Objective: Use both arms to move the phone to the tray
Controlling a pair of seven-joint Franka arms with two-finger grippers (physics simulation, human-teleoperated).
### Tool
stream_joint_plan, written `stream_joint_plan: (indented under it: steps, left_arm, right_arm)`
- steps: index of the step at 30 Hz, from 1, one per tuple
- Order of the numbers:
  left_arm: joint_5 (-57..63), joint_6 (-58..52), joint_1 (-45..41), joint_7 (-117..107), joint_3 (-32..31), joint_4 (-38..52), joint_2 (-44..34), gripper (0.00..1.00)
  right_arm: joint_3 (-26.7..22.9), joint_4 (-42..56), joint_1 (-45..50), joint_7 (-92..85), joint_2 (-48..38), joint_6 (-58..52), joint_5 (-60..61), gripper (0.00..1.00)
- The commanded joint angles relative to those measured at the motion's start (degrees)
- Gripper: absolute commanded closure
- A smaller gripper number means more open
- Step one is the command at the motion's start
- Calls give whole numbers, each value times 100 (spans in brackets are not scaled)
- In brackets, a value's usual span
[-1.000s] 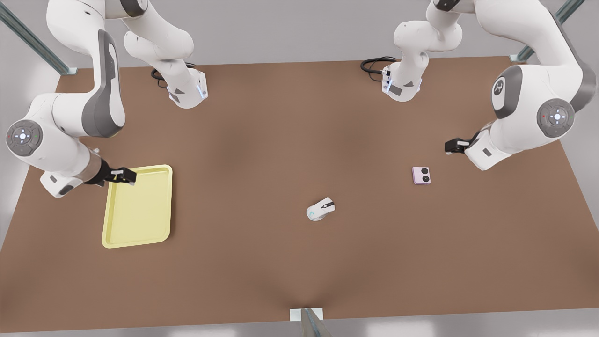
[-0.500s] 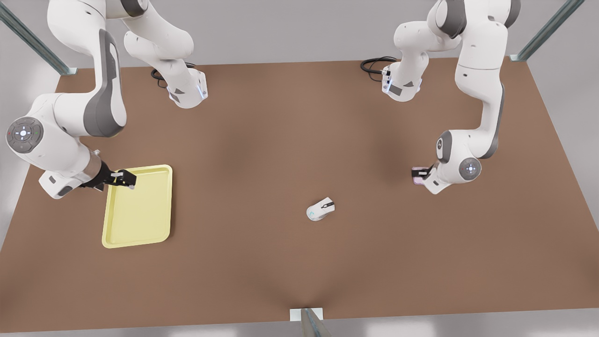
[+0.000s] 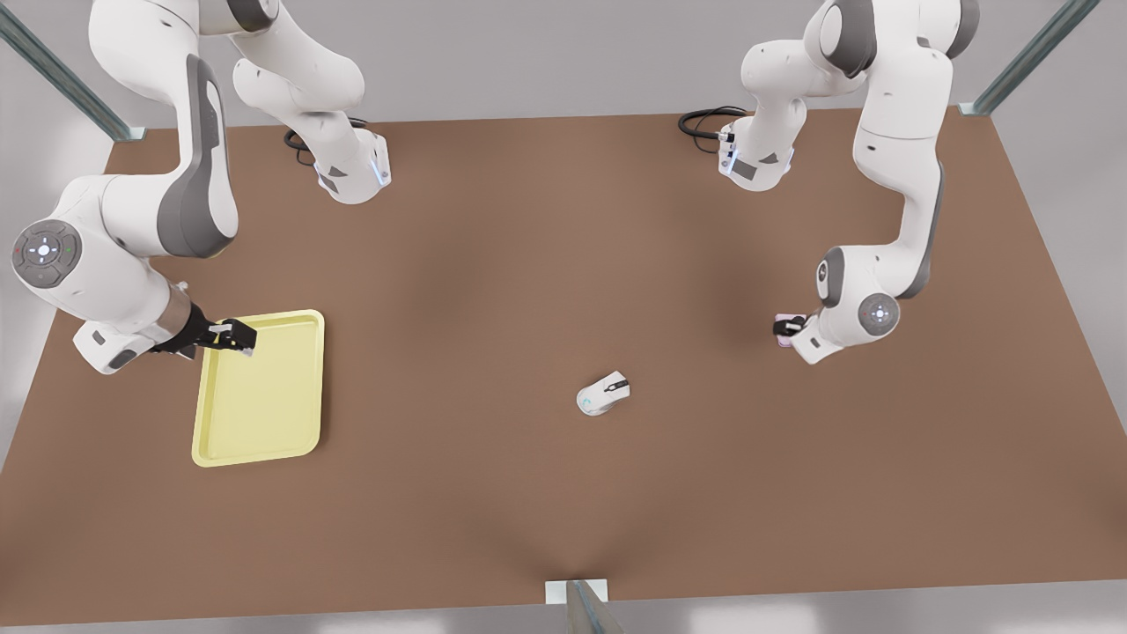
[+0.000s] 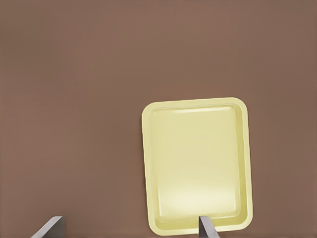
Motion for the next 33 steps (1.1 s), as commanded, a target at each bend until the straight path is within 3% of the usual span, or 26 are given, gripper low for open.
stream_joint_plan:
  steps: [1, 33]
  left_arm:
    - [5, -44, 0, 503, 3, -38, -5, 0]
    - [-215, 185, 0, -2081, -6, 103, 338, 0]
  right_arm:
    - [0, 7, -10, -11, -6, -6, 4, 0]
    - [0, 16, -1, -11, -6, -6, 13, 0]
